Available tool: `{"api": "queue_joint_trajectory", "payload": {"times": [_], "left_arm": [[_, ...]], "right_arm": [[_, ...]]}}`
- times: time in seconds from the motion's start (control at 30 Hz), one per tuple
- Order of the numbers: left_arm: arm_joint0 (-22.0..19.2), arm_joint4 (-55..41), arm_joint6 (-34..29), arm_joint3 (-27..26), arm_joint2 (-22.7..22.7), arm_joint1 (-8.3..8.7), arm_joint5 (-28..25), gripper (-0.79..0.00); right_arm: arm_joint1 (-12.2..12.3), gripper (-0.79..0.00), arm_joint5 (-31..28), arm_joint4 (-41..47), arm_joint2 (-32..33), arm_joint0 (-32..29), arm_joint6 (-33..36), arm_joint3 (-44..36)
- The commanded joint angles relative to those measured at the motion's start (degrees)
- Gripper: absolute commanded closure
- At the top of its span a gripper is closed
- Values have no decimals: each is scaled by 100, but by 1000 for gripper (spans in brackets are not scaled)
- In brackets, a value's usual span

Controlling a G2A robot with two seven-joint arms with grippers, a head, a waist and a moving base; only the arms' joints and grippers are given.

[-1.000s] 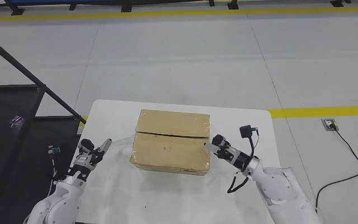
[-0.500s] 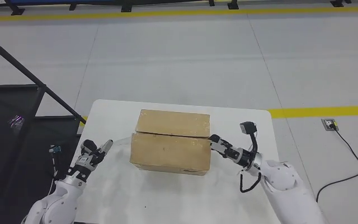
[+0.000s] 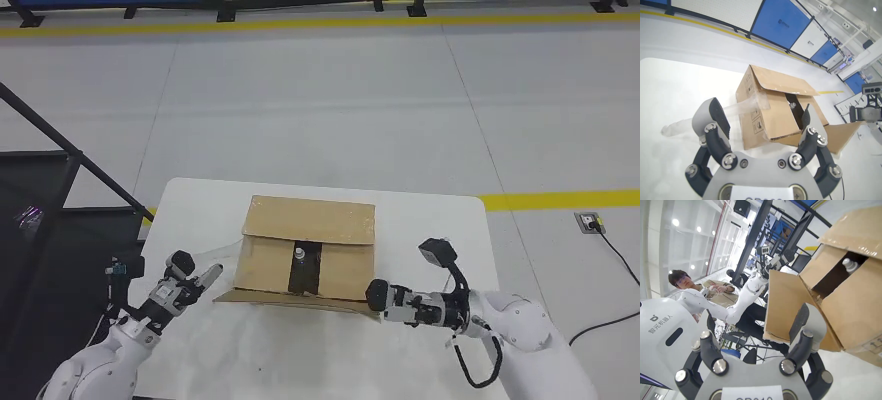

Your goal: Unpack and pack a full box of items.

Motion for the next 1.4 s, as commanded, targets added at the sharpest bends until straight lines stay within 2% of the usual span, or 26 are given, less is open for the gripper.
{"api": "queue_joint_trajectory", "payload": {"times": [0.0, 0.23, 0.47, 0.67, 0.8, 1.2, 1.27, 1.37], "left_arm": [[19, 66, -168, 2, -36, 30, -252, -785], [54, 422, -741, 110, -44, 121, -839, -785], [45, 1001, -1114, 288, 45, 205, -1203, -785], [-27, 1460, -931, 452, 224, 215, -966, -785], [-66, 1503, -892, 532, 318, 227, -969, -785], [-66, 1503, -892, 532, 318, 227, -969, -785], [-45, 1581, -855, 497, 351, 228, -942, -785], [-2, 1777, -744, 468, 424, 234, -867, -785]], "right_arm": [[57, -785, 81, -182, -70, -58, 81, -114], [173, -785, 215, -849, -458, -16, 214, -190], [145, -785, 286, -1145, -989, 273, 171, -8], [90, -785, 96, -572, -990, 379, -538, 9], [39, -785, 277, 96, -896, 431, -1279, 154], [36, -785, 334, 139, -907, 424, -1299, 163], [15, -785, 521, 161, -999, 418, -1414, 195], [-59, -785, 967, 280, -1146, 592, -1954, 588]]}}
